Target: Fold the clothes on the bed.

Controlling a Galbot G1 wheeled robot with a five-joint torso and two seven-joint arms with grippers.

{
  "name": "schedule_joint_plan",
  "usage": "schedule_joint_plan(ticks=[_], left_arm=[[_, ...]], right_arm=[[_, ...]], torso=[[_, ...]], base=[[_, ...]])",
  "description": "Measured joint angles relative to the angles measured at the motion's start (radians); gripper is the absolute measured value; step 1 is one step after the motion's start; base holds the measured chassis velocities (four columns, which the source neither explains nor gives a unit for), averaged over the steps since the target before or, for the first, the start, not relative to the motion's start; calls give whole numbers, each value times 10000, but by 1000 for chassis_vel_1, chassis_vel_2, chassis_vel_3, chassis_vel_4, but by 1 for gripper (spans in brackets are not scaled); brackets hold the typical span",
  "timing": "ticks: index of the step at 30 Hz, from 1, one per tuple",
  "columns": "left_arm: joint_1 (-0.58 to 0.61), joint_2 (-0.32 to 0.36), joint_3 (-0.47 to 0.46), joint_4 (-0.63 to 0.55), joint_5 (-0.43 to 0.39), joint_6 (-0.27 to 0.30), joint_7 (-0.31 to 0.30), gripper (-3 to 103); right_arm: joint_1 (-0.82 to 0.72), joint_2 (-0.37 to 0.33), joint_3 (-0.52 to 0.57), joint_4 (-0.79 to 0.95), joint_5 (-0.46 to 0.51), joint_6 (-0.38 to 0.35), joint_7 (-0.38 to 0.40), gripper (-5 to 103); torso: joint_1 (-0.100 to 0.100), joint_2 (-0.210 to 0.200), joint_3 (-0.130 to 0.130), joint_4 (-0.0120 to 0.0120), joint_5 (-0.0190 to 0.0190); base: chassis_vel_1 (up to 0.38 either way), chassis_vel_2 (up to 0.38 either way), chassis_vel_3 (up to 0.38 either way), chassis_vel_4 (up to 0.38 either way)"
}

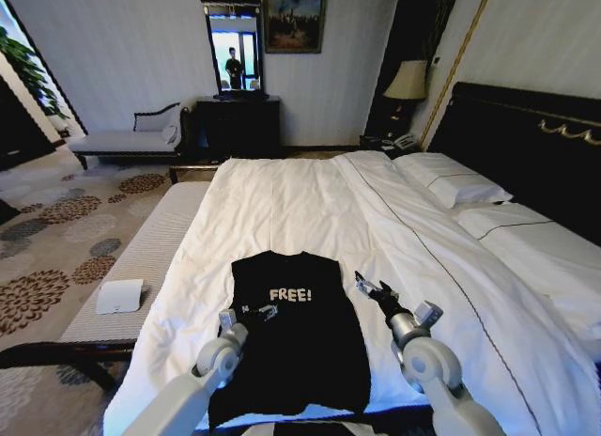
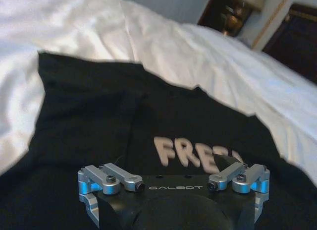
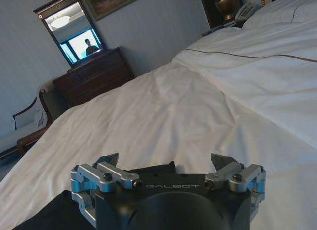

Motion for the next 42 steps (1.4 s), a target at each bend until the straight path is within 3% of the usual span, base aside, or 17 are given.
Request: schedule_joint_plan(ticks=[8,11,13,18,21,24,31,34,42], left_arm=[[240,82,-947,-841,-590,-52,-374,100],[424,92,-1871,-958,-934,-73,-490,100],[458,95,-1996,-959,-981,-74,-499,100],[829,93,-2919,-948,-1130,-74,-509,100],[1413,-72,-3577,-1099,-989,-74,-406,100],[1894,-83,-3823,-1254,-799,-74,-288,100],[2059,177,-3607,-1287,-636,-78,-206,100],[2321,189,-3632,-1544,-654,-88,-215,100],[2728,191,-3749,-2052,-829,-90,-287,100]], right_arm=[[296,55,-218,-365,82,-15,-13,100],[635,-66,-334,-761,674,-193,60,100],[684,-97,-341,-811,762,-230,77,100],[1425,-664,-453,-1456,1785,-710,251,100],[2522,-993,-579,-2070,3366,-1459,412,100],[3552,-1271,-743,-2911,4125,-1971,302,100],[4713,-1688,-946,-4676,4284,-2509,-375,100],[5713,-1440,-1181,-6553,3895,-2764,-847,100],[6697,-999,-1621,-7821,3437,-2840,-1628,100]], torso=[[0,0,0,-1,1],[0,0,2,-1,1],[0,0,2,-1,1],[0,0,2,-2,3],[0,0,2,0,0],[0,0,2,11,2],[0,1,1,-7,-3],[1,1,2,-1,3],[0,2,1,0,1]], base=[[0,0,0,0],[0,0,0,0],[0,0,0,0],[0,0,0,0],[0,0,0,0],[0,0,0,0],[0,0,0,0],[0,0,0,0],[0,0,0,0]])
